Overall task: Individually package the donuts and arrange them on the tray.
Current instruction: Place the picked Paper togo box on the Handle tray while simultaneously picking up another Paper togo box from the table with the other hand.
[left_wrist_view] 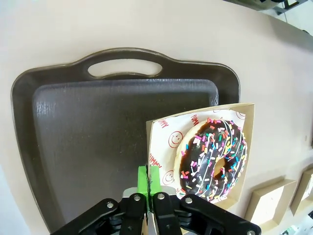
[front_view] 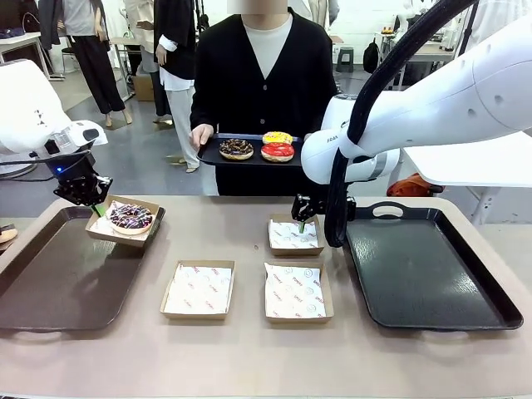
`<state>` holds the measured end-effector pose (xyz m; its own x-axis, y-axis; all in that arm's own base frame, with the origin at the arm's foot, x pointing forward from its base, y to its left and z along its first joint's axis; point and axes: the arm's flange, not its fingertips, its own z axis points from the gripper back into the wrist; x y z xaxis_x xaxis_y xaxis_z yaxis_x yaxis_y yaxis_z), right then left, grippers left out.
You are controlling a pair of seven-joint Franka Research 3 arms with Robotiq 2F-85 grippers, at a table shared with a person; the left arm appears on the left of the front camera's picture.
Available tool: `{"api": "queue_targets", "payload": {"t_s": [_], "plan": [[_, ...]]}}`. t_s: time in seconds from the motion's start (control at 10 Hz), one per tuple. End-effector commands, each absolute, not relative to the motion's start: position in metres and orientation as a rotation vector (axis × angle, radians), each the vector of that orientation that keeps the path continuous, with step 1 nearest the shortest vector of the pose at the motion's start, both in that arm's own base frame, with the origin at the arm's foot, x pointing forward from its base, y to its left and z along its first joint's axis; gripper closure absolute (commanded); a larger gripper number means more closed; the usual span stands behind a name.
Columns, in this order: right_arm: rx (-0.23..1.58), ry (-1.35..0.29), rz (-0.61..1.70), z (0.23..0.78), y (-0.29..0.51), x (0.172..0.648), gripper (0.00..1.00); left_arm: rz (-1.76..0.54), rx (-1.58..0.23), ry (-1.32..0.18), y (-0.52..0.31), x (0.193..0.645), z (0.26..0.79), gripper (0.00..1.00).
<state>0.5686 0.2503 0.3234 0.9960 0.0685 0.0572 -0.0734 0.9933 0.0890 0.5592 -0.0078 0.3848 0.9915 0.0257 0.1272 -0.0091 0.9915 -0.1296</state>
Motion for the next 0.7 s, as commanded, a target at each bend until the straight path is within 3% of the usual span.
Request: {"api": "queue_targets", "payload": {"t_s": [0.0, 0.6], "plan": [[0.098, -0.060, 0.082, 0.3198, 0.2479, 0.5674, 0.00, 0.030, -0.105, -0.109, -0.0122, 0.5712, 0.3861, 0.99], [0.103, -0.056, 0.080, 0.3172, 0.2465, 0.5671, 0.00, 0.021, -0.030, -0.084, -0.0187, 0.5772, 0.3836, 0.99]]}}
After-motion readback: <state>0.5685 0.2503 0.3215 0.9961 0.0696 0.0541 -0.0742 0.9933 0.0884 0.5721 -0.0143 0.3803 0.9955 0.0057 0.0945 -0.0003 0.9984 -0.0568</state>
